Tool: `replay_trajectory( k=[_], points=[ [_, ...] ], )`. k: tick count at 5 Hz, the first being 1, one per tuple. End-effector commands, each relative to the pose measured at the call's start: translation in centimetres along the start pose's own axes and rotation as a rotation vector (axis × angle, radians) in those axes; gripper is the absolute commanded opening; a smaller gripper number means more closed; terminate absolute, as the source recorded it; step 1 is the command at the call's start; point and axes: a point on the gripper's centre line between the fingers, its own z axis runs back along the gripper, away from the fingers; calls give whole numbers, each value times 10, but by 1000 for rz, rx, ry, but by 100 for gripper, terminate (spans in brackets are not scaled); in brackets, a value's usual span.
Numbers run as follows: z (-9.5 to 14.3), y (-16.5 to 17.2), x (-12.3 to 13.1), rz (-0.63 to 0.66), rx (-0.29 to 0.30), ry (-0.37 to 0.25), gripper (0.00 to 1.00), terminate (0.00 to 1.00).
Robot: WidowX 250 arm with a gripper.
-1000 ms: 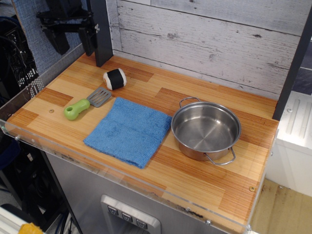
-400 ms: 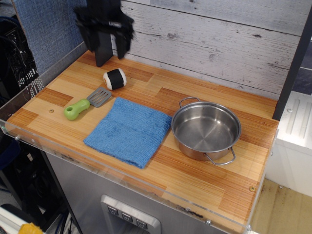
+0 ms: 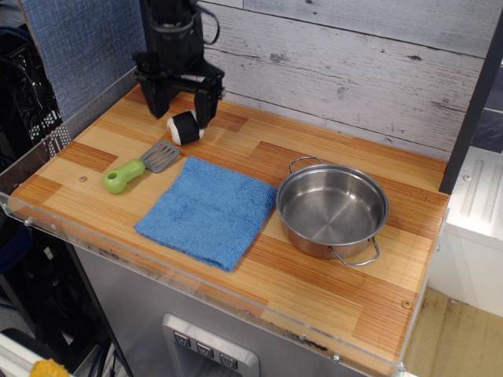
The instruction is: Place the sushi in the pot.
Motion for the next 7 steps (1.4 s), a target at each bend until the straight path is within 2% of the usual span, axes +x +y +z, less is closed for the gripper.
replay_trajectory(
  k=[1,2,3,4,5,6,7],
  points=[
    [0,7,0,16,27,-23,100,0],
    [-3,7,-2,17,25,-23,100,0],
    [-4,5,-2,13,31,-24,0,0],
    [-4,5,-3,16,28,-25,0,0],
    [23,-3,-11,3,-1,-55,0,0],
    [76,-34,-31,-8,-68,-109,0,0],
    [130,-73,-51,-126,-136,-168,0,0]
  ],
)
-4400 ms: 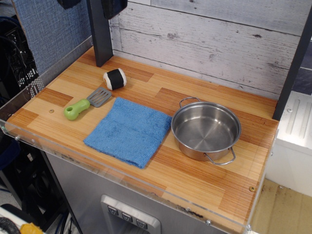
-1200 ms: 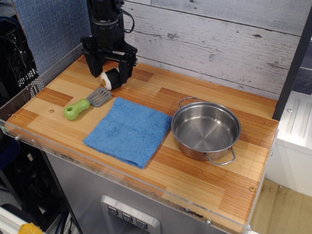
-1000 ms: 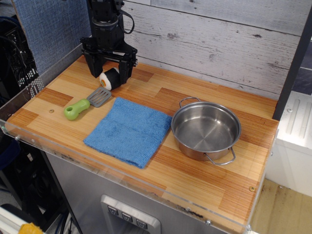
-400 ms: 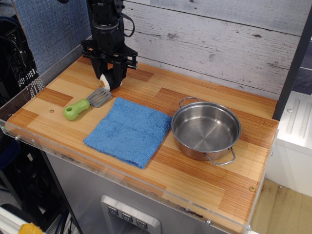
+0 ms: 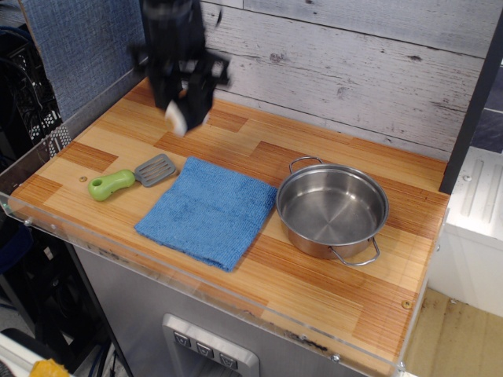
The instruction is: Place the sushi in the pot.
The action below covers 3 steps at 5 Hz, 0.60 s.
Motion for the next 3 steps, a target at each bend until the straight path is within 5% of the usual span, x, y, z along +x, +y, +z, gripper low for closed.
replay_trajectory(
  k=[1,3],
  points=[
    [58,-82,-35,-331,-85,-66,0,0],
    [-19,-155,-49,-456,-19,48,0,0]
  ],
)
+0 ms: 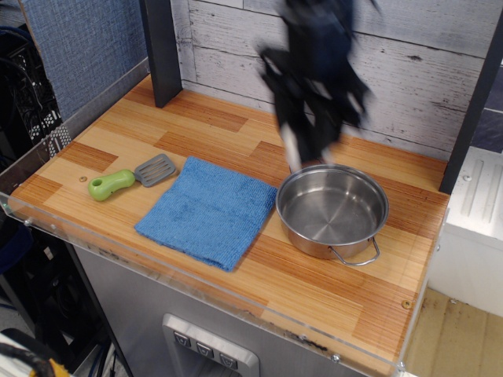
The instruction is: Place the sushi in the pot.
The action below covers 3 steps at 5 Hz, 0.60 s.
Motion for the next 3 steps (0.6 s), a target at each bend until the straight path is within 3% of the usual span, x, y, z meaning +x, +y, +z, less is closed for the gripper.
replay_trajectory(
  k=[1,2,3],
  points=[
    [-32,-5,4,29,53,16,0,0],
    [-23,5,6,26,58,10,0,0],
    [-7,12,6,53,58,-37,100,0]
  ],
)
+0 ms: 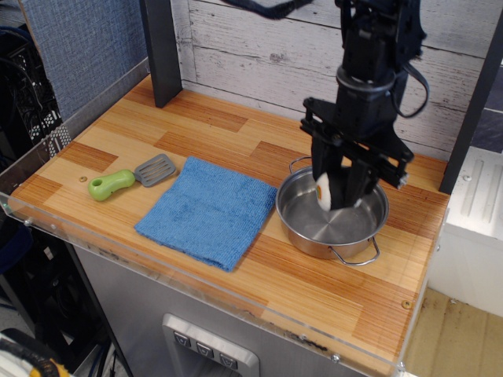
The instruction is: Place the sushi in the pot.
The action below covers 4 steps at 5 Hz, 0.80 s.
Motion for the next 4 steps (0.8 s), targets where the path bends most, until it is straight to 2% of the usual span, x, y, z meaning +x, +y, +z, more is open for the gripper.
replay_trajectory(
  k=[1,2,3,4],
  points=[
    [55,27,-13,88,0,-156,100,0],
    [76,39,-17,135,-32,-204,100,0],
    [83,46,-20,155,-39,-211,100,0],
    [97,85,-34,348,10,-193,100,0]
  ],
)
